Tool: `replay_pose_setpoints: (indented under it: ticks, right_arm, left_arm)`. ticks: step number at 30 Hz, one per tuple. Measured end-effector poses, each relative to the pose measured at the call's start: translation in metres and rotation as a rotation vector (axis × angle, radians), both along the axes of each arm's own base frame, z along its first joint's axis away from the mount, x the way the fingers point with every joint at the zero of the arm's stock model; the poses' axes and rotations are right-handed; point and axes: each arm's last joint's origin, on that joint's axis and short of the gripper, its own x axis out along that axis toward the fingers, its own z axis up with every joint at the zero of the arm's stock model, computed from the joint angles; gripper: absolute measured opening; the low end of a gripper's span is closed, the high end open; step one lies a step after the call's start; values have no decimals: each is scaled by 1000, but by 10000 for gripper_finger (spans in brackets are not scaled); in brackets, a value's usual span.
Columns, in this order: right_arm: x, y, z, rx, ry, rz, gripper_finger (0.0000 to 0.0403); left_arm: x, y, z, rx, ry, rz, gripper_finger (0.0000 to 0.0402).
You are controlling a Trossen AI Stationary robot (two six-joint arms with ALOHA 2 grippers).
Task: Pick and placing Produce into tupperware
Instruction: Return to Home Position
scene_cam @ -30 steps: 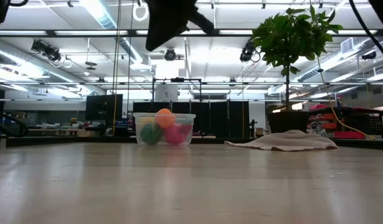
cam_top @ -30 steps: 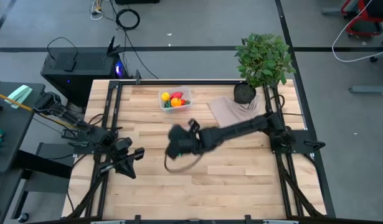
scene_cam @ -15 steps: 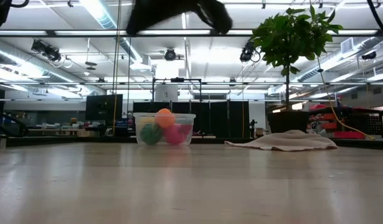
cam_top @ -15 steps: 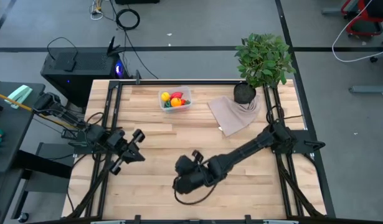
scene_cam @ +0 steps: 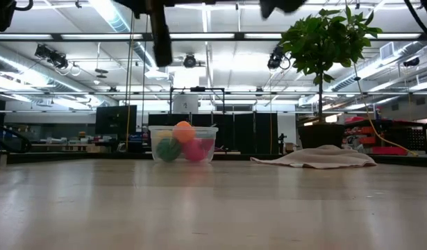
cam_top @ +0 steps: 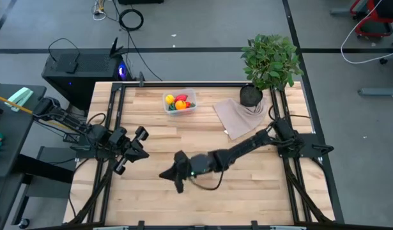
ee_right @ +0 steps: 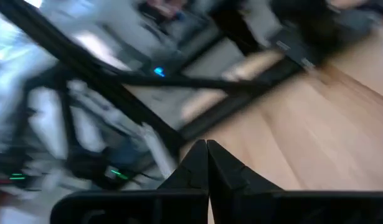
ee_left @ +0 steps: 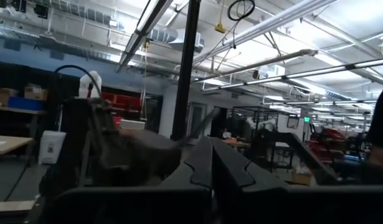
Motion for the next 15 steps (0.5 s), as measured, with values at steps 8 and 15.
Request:
replay_pose_setpoints:
  ticks: [8,15]
  right_arm:
    - [-11,-59,3,113,-465,56,0]
    - [-82,-101,41,6,-723,-44,0]
  left_arm:
    - [-3,1,5,-27,-56,0,20]
    - [-6,4,8,-33,-71,4,8]
